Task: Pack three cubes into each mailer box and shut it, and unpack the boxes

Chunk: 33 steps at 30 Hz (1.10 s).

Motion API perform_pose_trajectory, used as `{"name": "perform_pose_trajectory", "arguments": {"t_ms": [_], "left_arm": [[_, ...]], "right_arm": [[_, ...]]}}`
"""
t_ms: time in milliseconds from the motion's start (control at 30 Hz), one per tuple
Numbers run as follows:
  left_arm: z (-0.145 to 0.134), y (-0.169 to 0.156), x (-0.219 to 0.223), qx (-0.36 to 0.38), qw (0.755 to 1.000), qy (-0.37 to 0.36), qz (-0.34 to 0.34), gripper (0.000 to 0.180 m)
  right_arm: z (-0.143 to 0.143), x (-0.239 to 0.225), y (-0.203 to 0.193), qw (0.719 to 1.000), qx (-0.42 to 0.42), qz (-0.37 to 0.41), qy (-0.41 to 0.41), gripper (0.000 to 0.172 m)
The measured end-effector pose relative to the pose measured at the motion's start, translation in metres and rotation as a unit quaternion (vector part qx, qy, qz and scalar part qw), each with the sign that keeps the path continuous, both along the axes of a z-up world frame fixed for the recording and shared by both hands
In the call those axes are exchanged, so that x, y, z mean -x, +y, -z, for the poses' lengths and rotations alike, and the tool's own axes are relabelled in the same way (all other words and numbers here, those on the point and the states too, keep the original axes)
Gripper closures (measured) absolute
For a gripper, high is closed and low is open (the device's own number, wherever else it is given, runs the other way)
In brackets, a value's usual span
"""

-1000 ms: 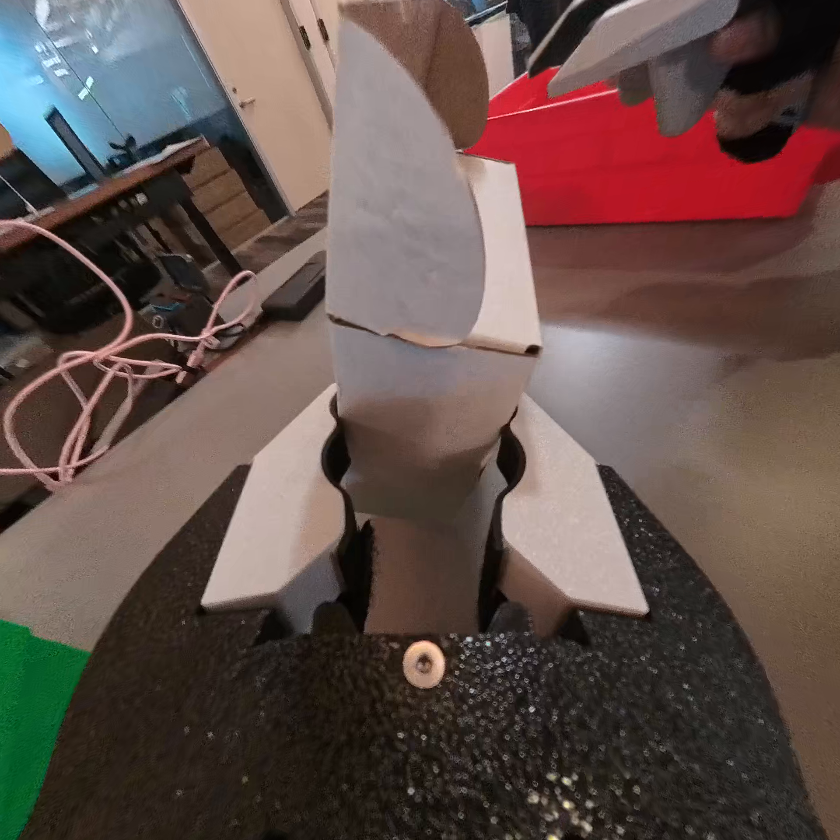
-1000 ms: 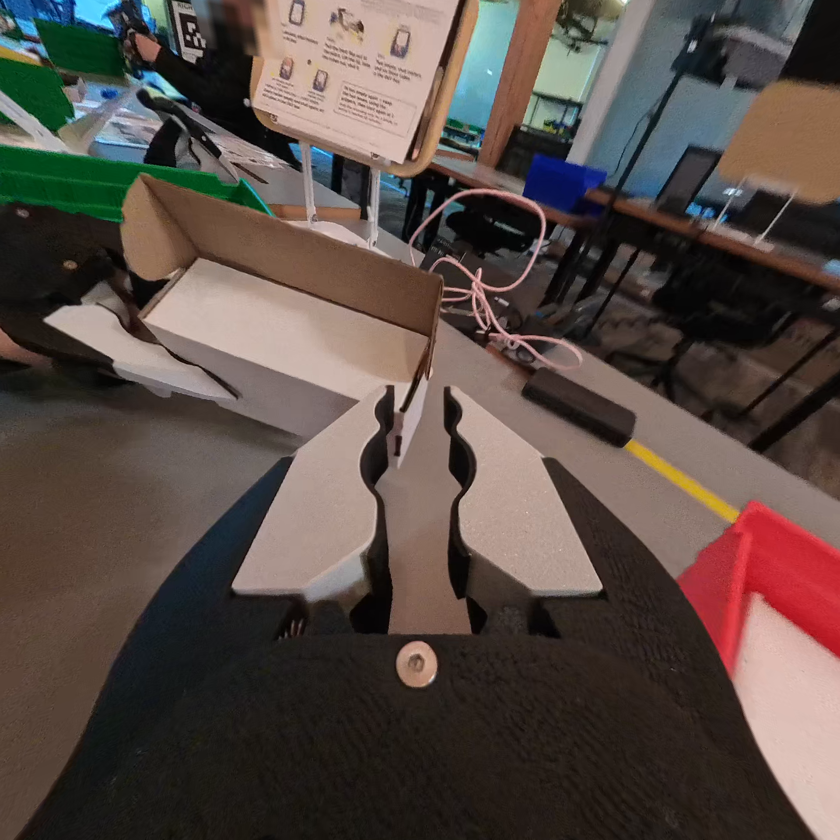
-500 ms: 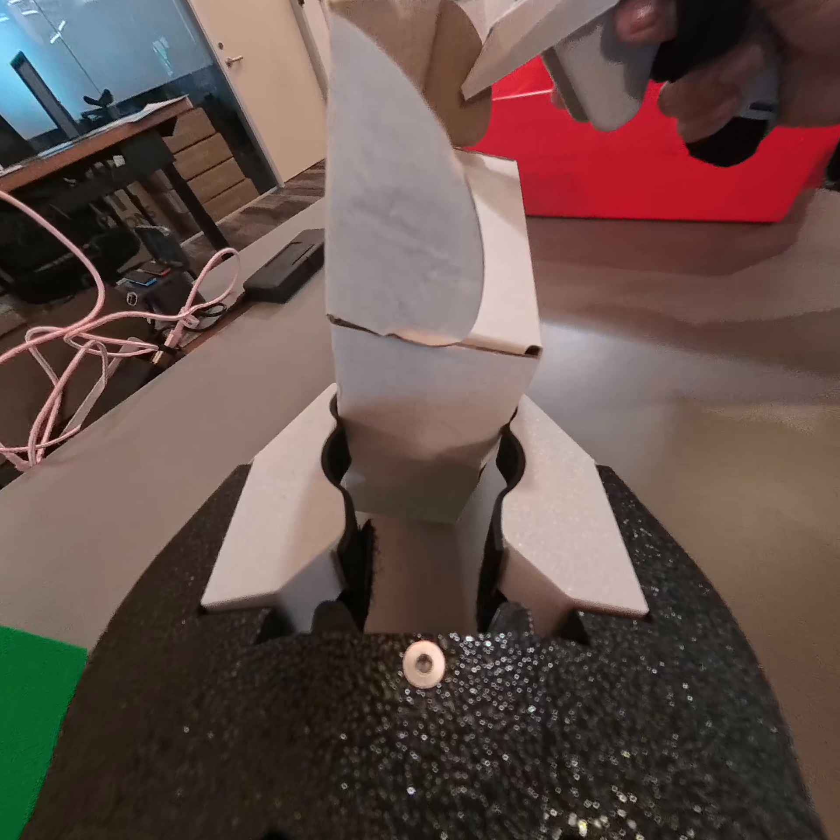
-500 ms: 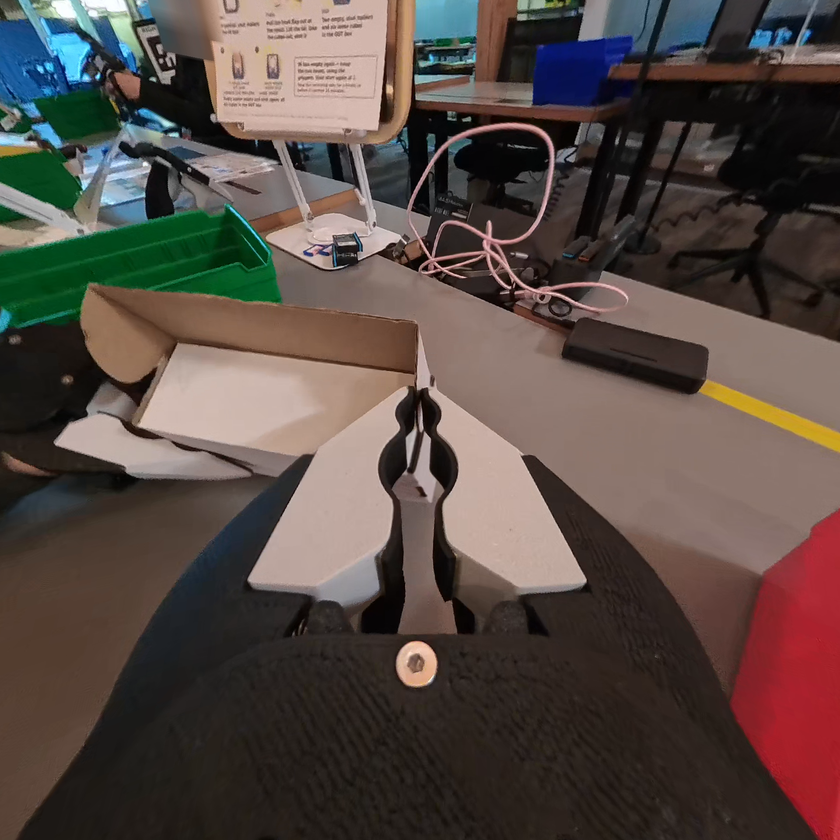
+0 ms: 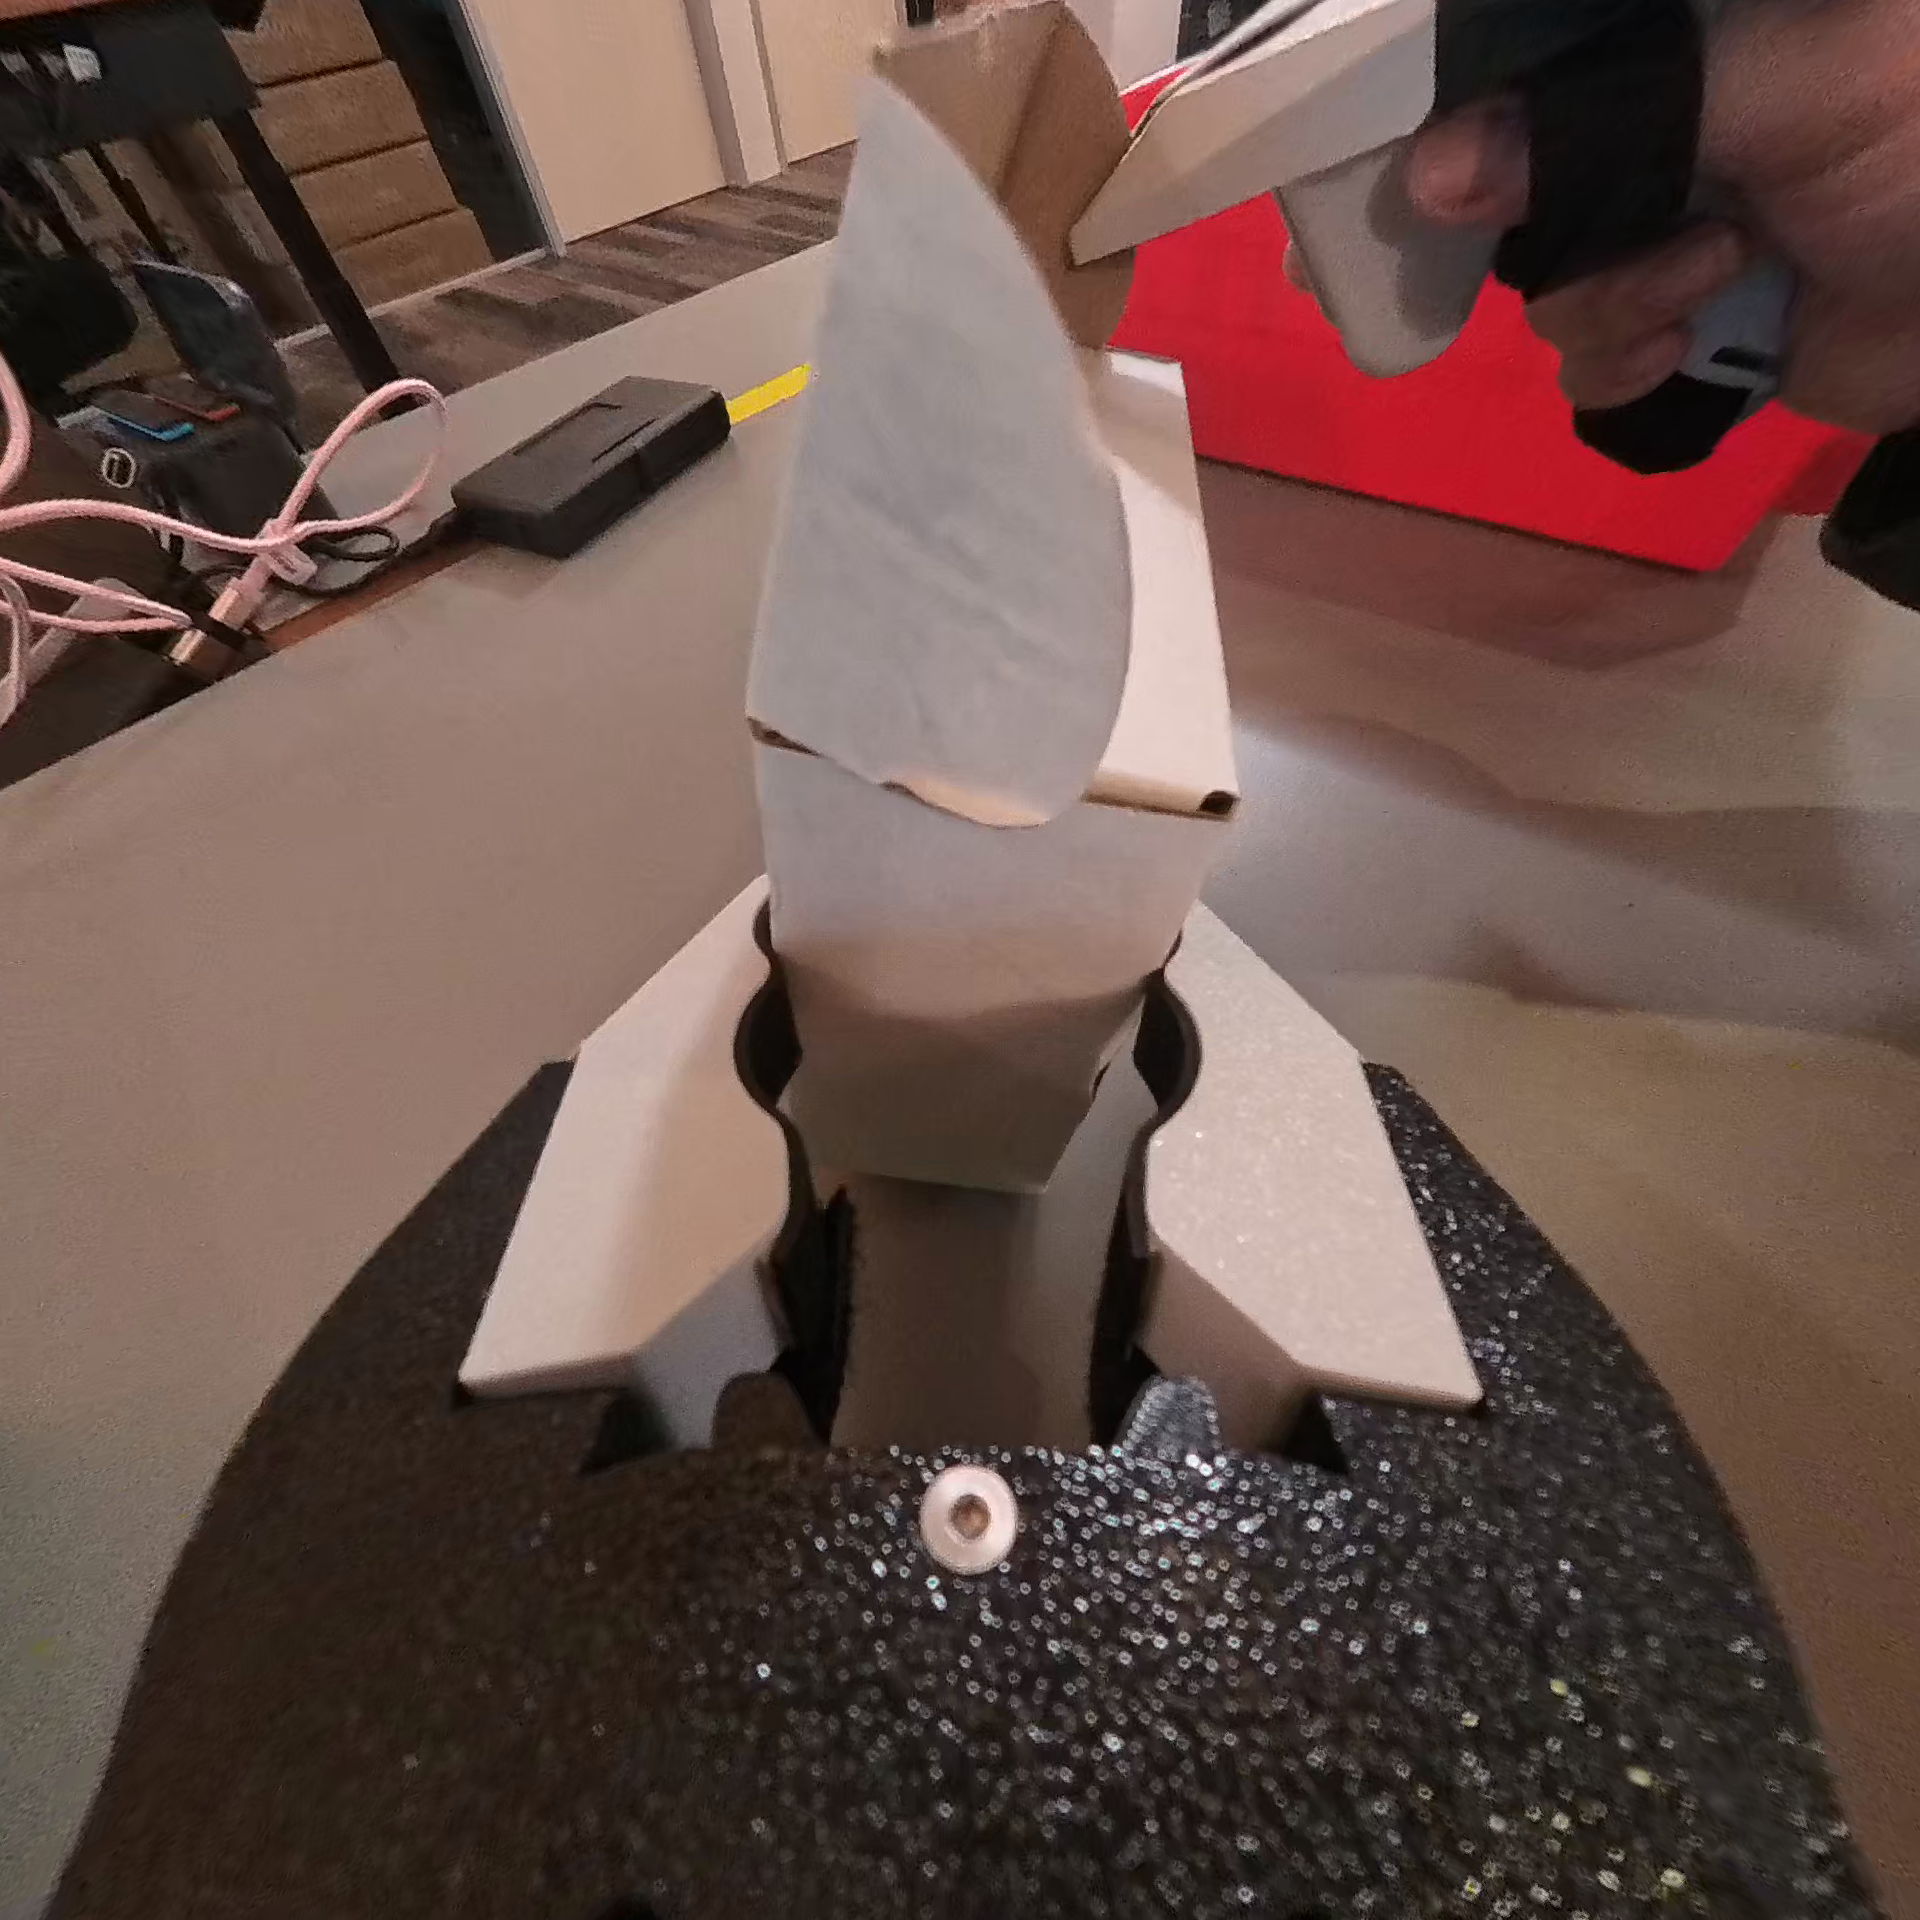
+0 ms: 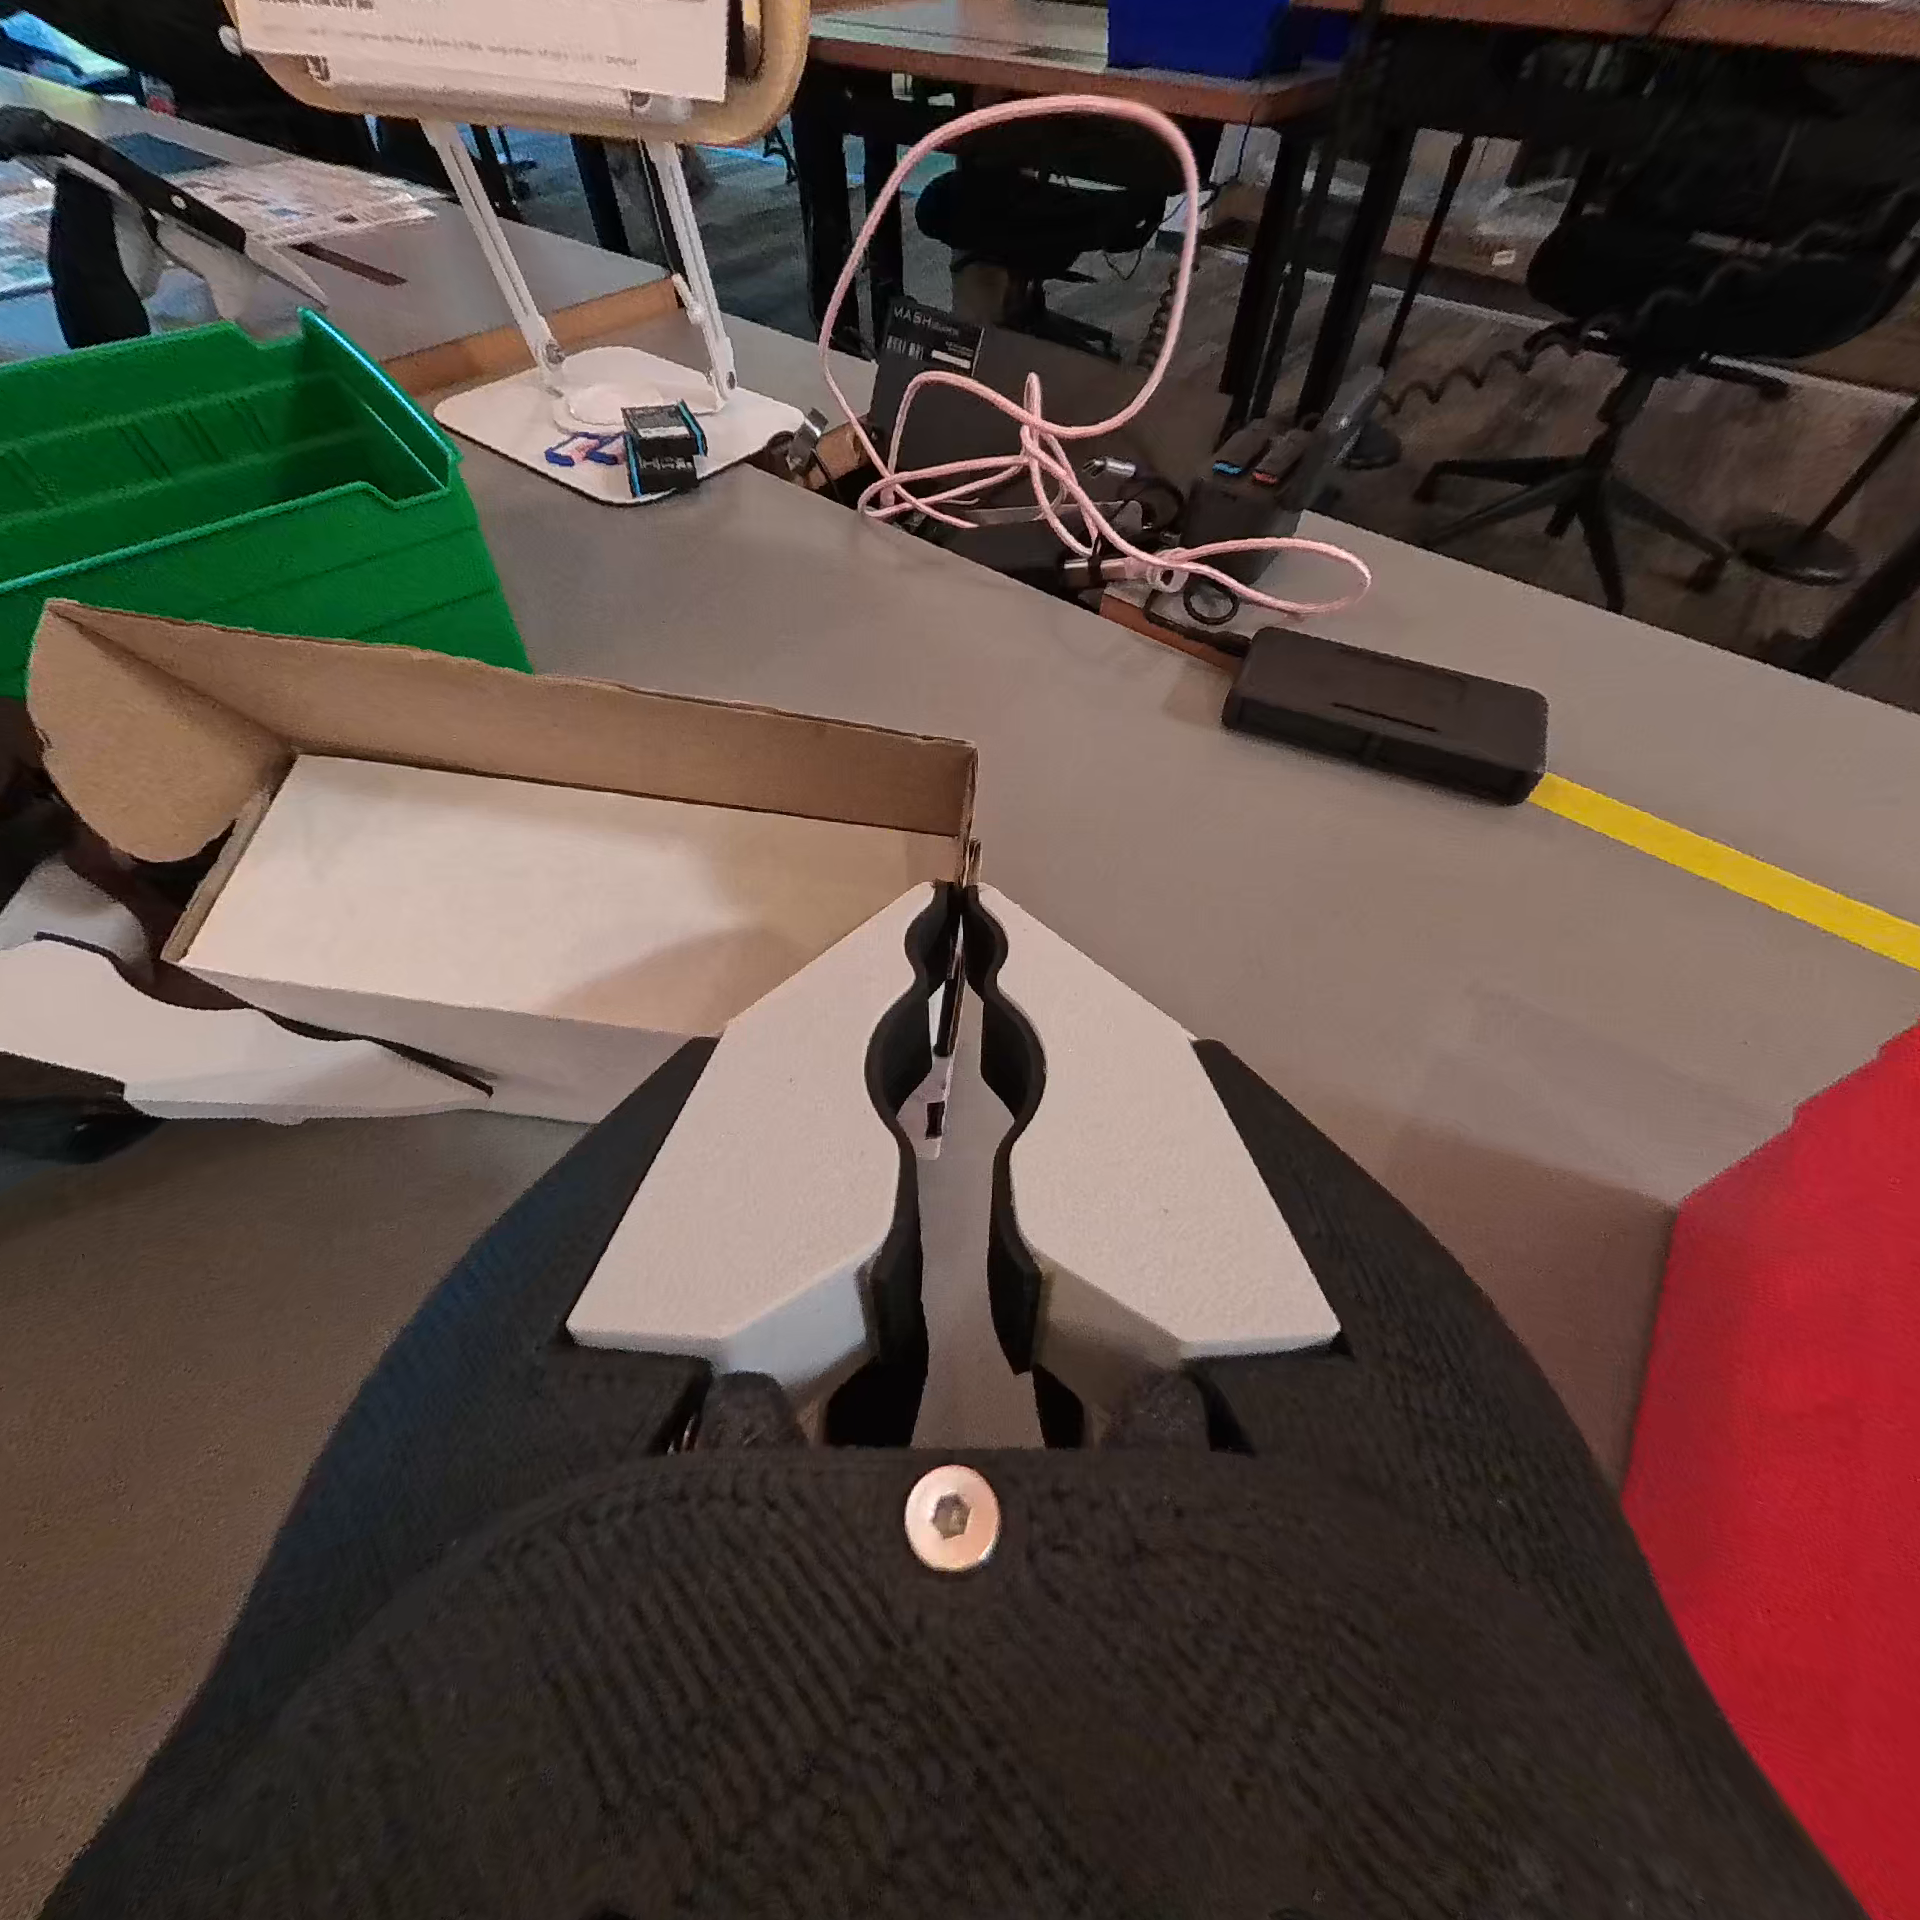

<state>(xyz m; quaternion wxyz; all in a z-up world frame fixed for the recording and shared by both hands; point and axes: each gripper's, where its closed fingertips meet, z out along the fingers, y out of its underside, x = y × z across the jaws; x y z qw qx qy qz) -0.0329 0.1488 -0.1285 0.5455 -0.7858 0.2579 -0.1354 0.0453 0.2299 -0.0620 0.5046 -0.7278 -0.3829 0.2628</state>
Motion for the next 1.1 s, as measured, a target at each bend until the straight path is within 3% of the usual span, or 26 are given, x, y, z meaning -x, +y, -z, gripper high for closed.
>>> {"name": "perform_pose_trajectory", "arguments": {"t_ms": [33,300,333,433,533,667,800,900,1100], "left_arm": [[0.000,0.000,0.000,0.003,1.000,-0.003,-0.001,0.116],[0.008,0.000,0.000,0.030,0.999,-0.021,-0.002,0.116],[0.011,0.001,0.000,0.035,0.999,-0.017,-0.005,0.116],[0.013,0.002,-0.002,0.037,0.999,-0.009,-0.007,0.116],[0.013,0.002,-0.002,0.036,0.999,-0.007,-0.008,0.116],[0.013,0.002,-0.002,0.036,0.999,-0.011,-0.008,0.116],[0.012,0.002,-0.002,0.033,0.999,-0.007,-0.008,0.117],[0.012,0.002,-0.002,0.031,0.999,-0.003,-0.007,0.117],[0.013,0.002,-0.002,0.036,0.999,-0.010,-0.008,0.117]], "right_arm": [[0.001,0.001,0.000,1.000,-0.001,0.000,0.000,0.172],[0.008,0.002,0.001,1.000,-0.016,0.005,-0.012,0.171],[0.005,-0.001,0.003,0.999,-0.030,0.021,-0.012,0.165],[-0.024,-0.014,-0.005,0.994,-0.094,0.053,0.002,0.153],[-0.051,0.014,-0.051,0.992,-0.087,-0.035,0.085,0.155],[-0.019,0.074,-0.103,0.986,0.006,-0.157,0.057,0.140],[0.000,0.103,-0.117,0.984,0.026,-0.175,0.017,0.136],[0.004,0.110,-0.116,0.986,0.013,-0.168,0.003,0.157],[0.003,0.109,-0.112,0.987,-0.002,-0.161,-0.005,0.164]]}}
